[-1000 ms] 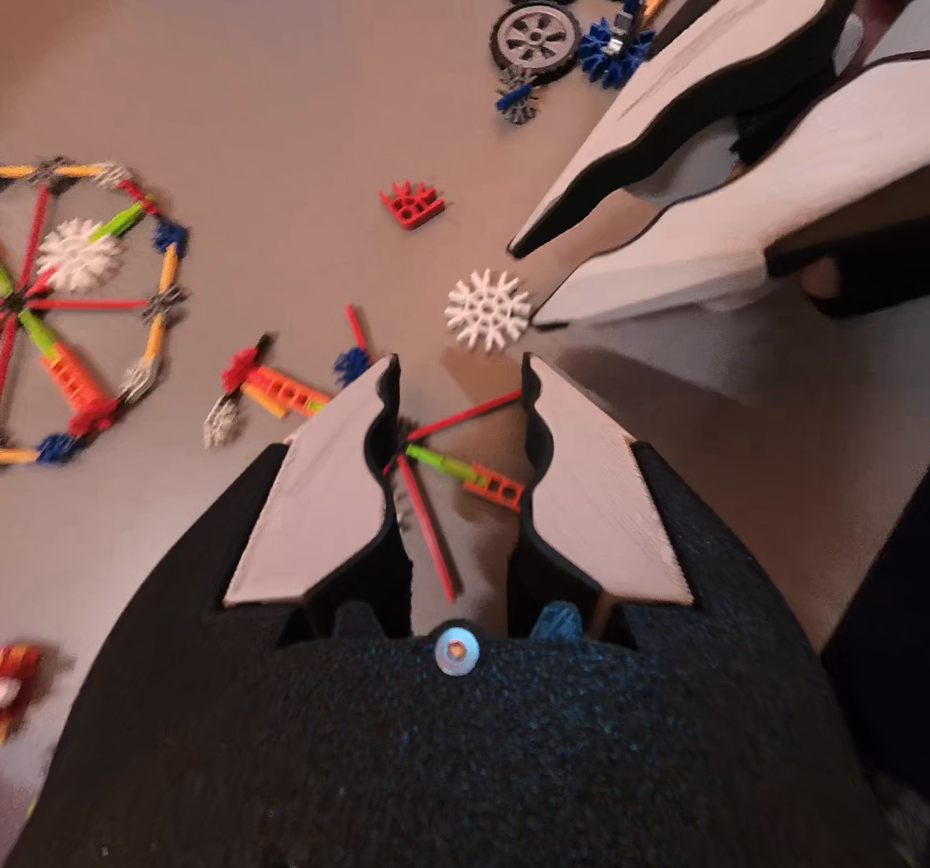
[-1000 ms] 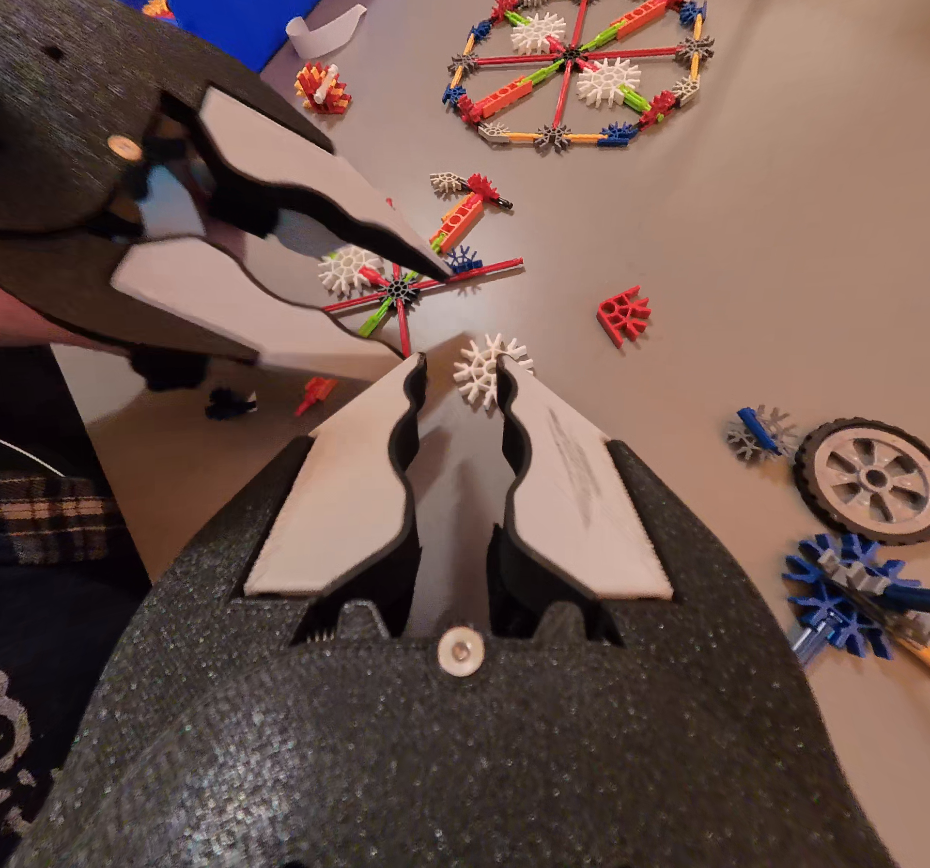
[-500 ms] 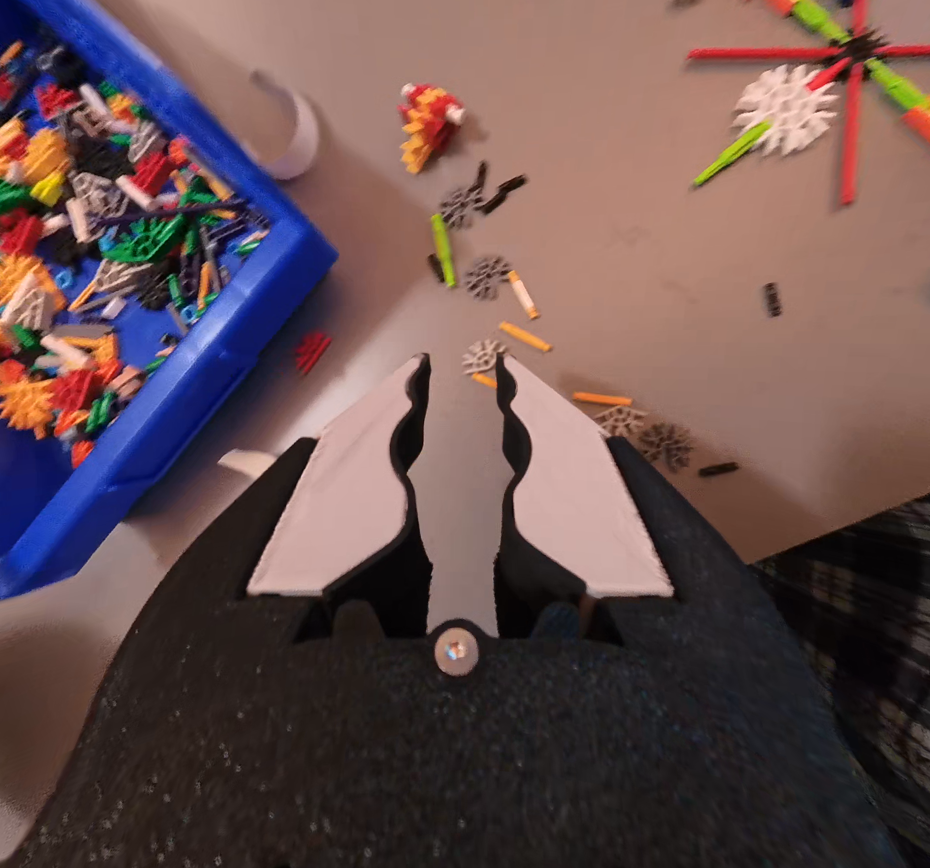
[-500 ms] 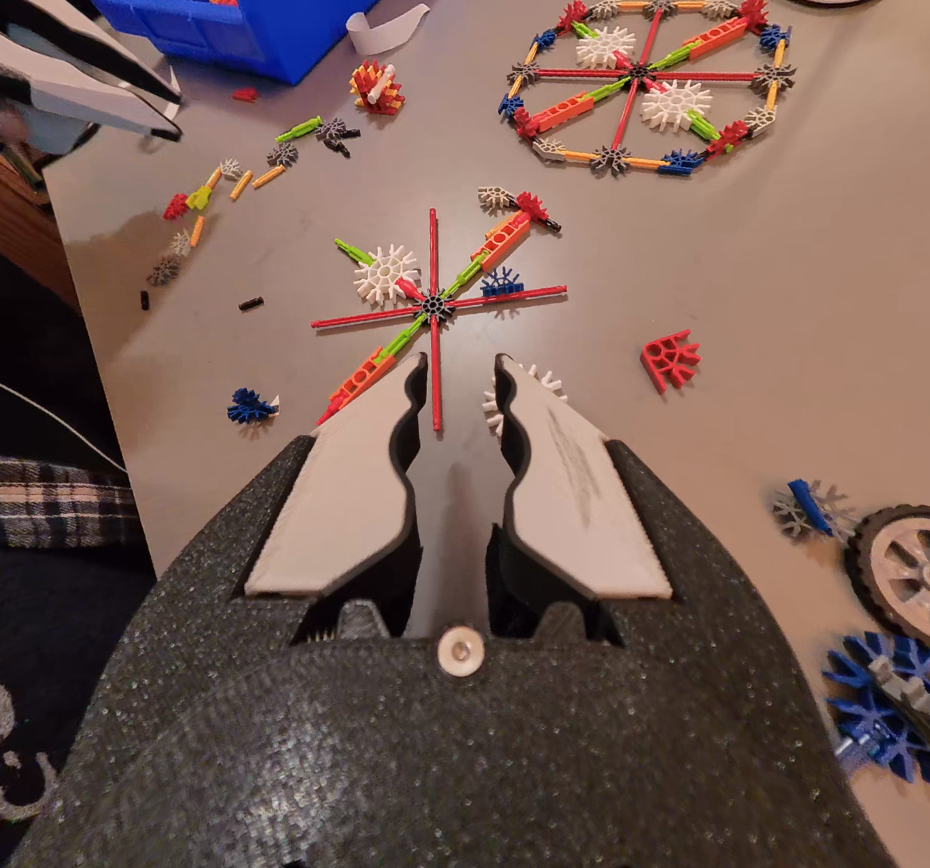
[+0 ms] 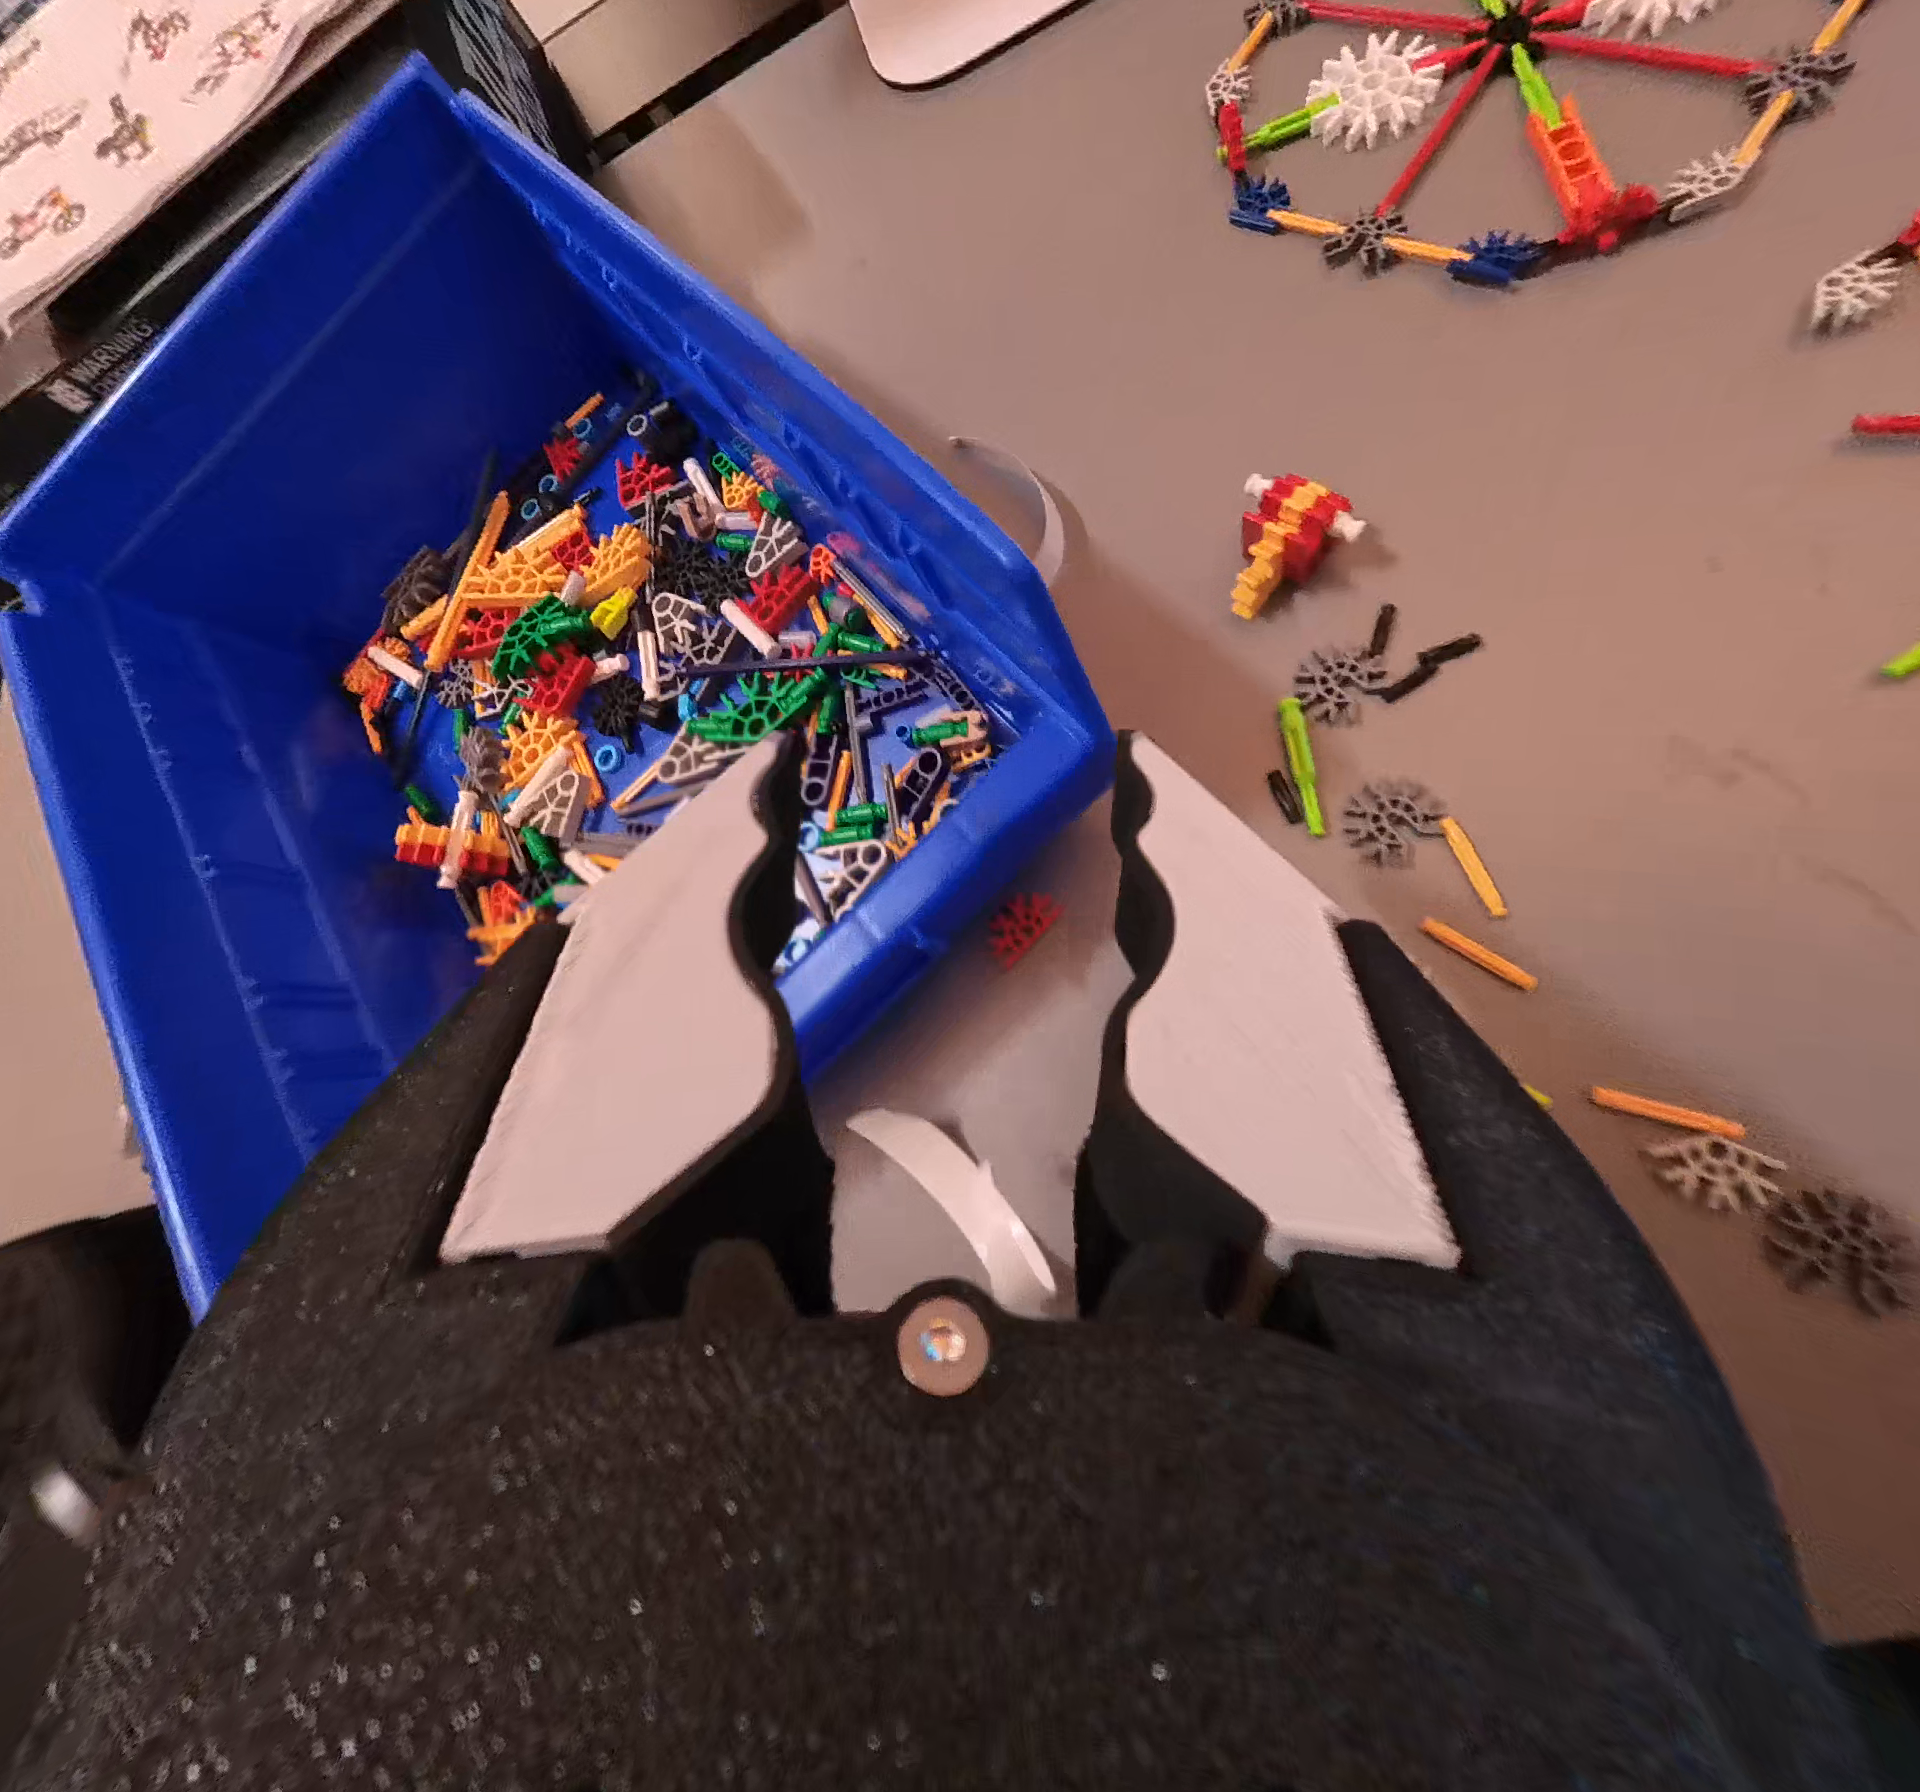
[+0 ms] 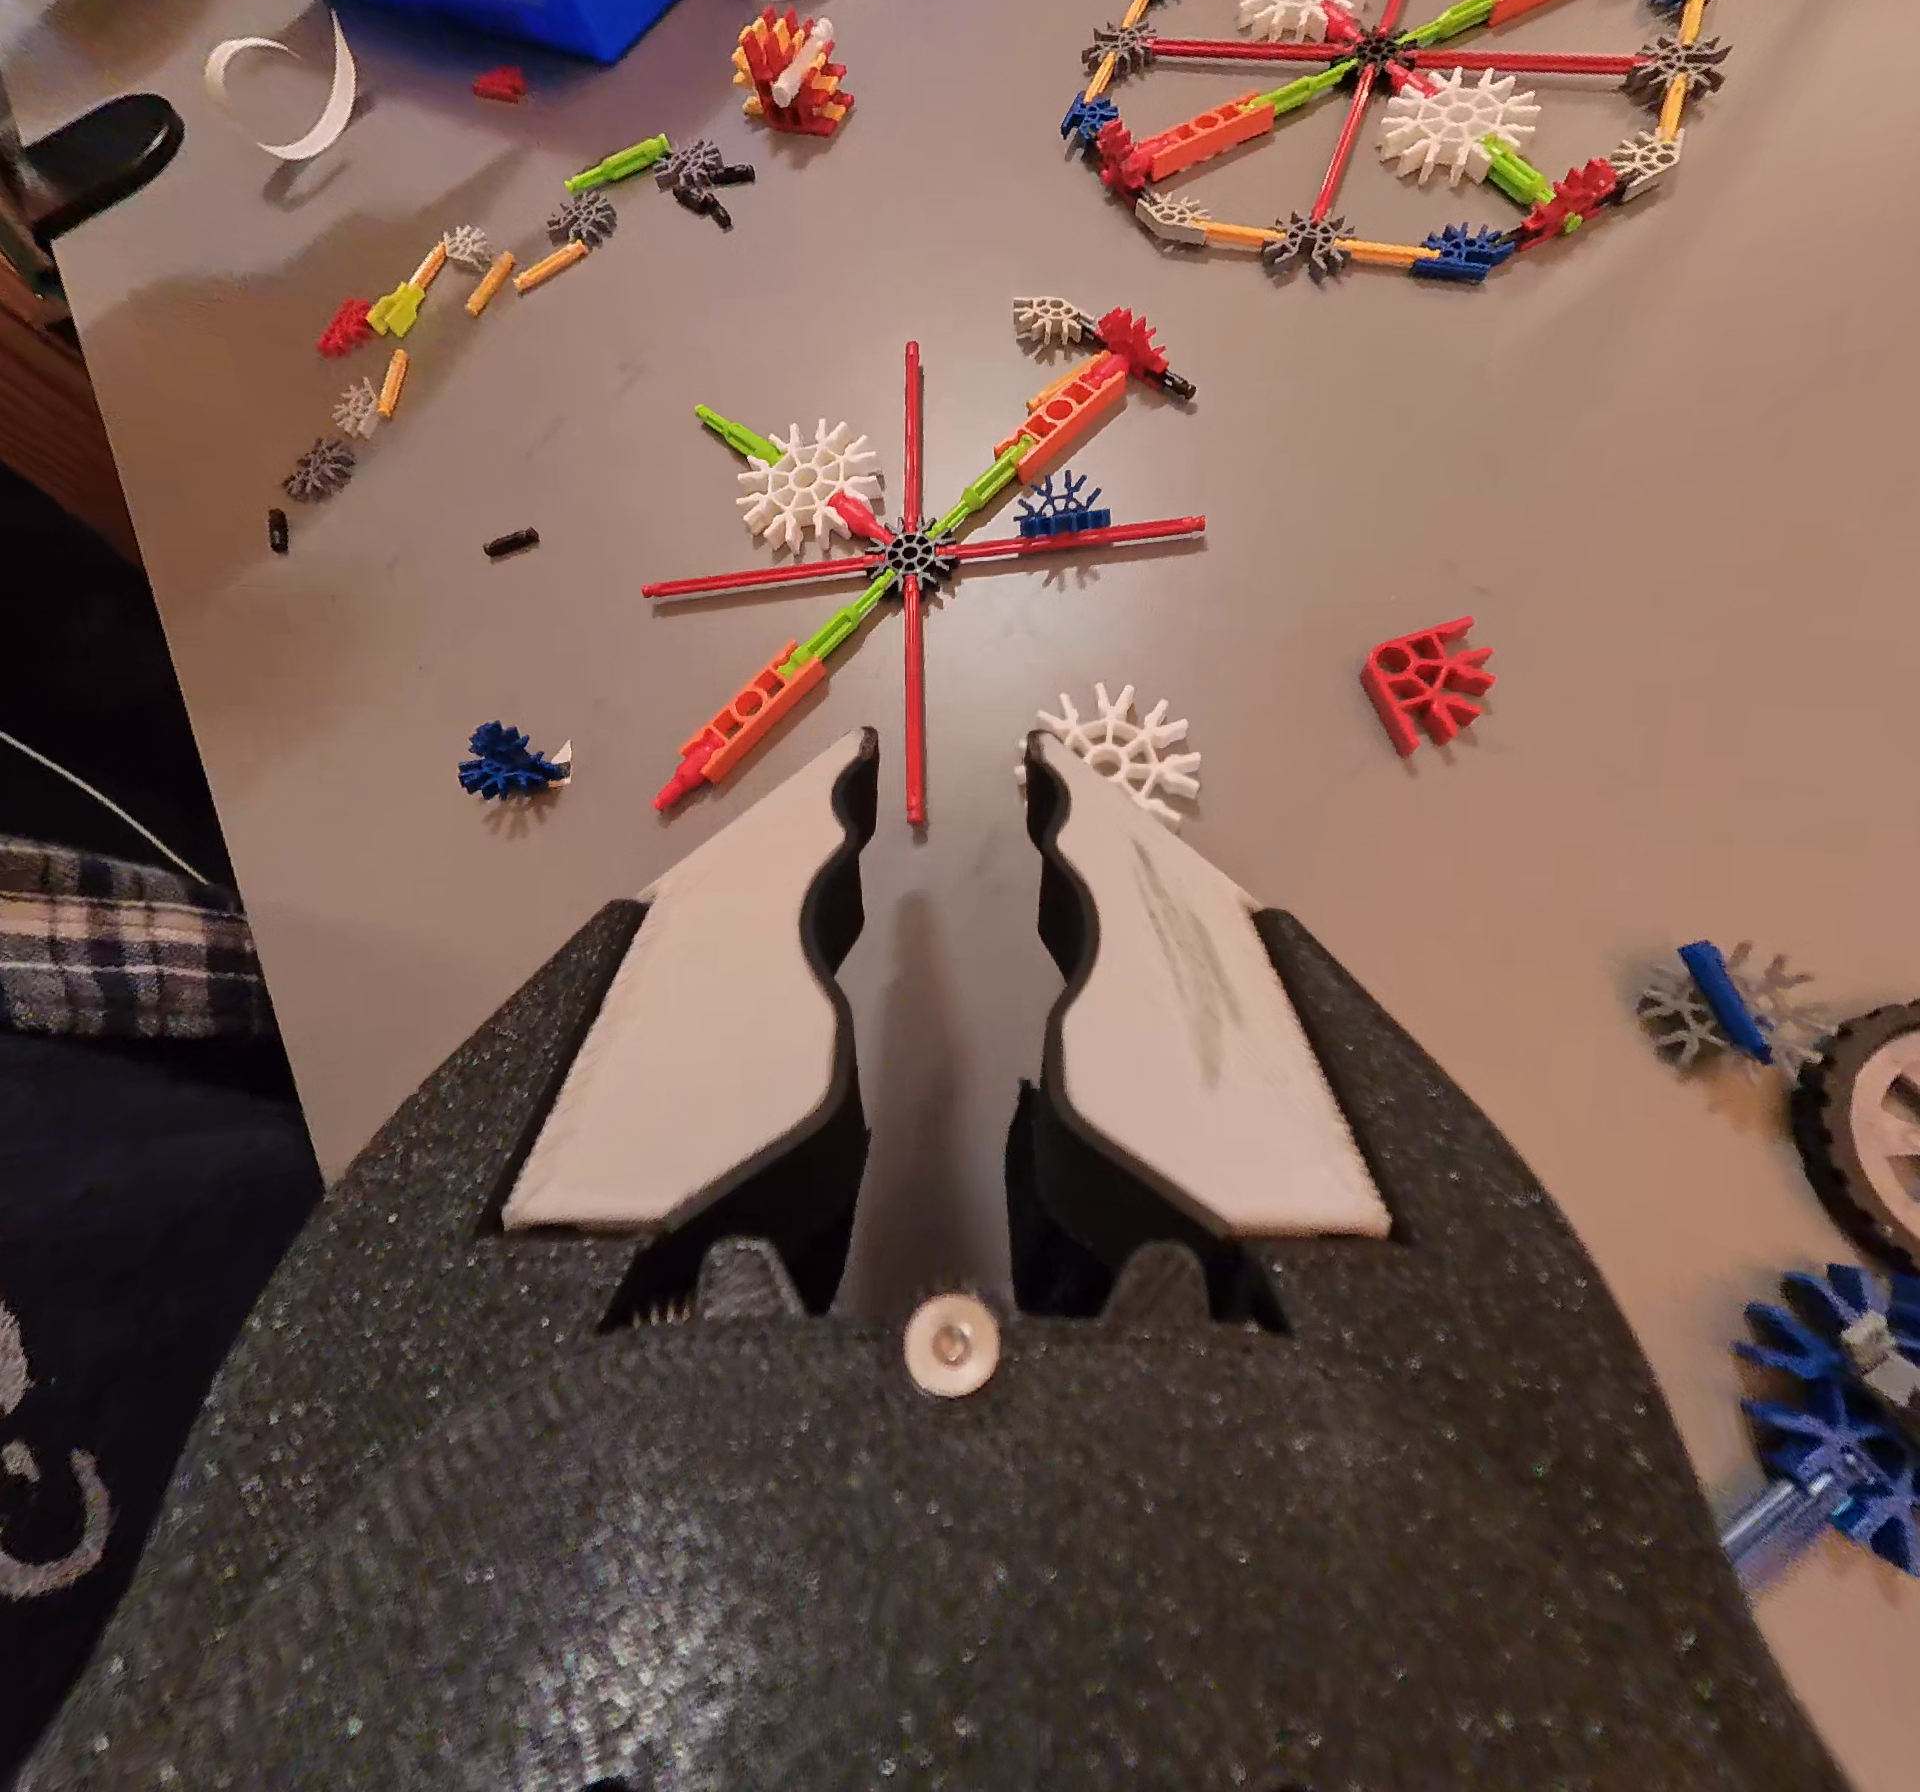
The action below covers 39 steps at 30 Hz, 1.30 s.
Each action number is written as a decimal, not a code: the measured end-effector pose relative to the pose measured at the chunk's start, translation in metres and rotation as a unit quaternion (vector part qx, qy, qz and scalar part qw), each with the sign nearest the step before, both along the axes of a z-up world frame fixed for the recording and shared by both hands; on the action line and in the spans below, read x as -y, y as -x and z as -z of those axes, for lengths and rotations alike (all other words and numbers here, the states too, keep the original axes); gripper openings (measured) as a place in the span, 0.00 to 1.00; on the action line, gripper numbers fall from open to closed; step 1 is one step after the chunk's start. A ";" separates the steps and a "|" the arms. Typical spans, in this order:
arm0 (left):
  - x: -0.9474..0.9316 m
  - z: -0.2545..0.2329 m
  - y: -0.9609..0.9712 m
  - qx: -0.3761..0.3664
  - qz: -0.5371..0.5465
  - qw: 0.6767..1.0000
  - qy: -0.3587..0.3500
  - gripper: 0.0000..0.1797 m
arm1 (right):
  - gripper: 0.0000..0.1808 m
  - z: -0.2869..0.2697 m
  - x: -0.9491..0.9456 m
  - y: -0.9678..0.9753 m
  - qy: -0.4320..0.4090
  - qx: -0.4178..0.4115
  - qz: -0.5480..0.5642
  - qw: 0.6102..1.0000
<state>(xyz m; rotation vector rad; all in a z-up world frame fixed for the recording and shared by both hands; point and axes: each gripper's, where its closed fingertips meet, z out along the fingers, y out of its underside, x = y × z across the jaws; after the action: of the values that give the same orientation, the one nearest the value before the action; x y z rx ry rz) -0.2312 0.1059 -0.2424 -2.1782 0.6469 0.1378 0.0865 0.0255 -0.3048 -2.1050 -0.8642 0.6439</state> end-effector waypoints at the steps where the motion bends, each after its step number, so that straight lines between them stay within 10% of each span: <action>1: -0.005 0.002 0.001 0.000 0.001 1.000 0.002 0.32 | 0.15 0.000 0.001 0.000 0.000 0.001 0.001 1.000; 15: -0.007 0.048 -0.012 0.044 0.045 0.993 0.097 0.20 | 0.15 0.004 -0.001 -0.001 0.010 0.004 0.012 1.000; 39: -0.002 -0.012 -0.081 0.042 0.149 0.987 0.035 0.12 | 0.15 0.004 -0.013 0.004 0.005 0.010 0.025 1.000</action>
<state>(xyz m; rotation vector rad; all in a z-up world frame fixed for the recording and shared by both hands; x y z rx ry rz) -0.1500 0.1080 -0.2299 -2.1121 0.9317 -0.1365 0.0821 0.0382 -0.3087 -2.1391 -0.8174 0.6041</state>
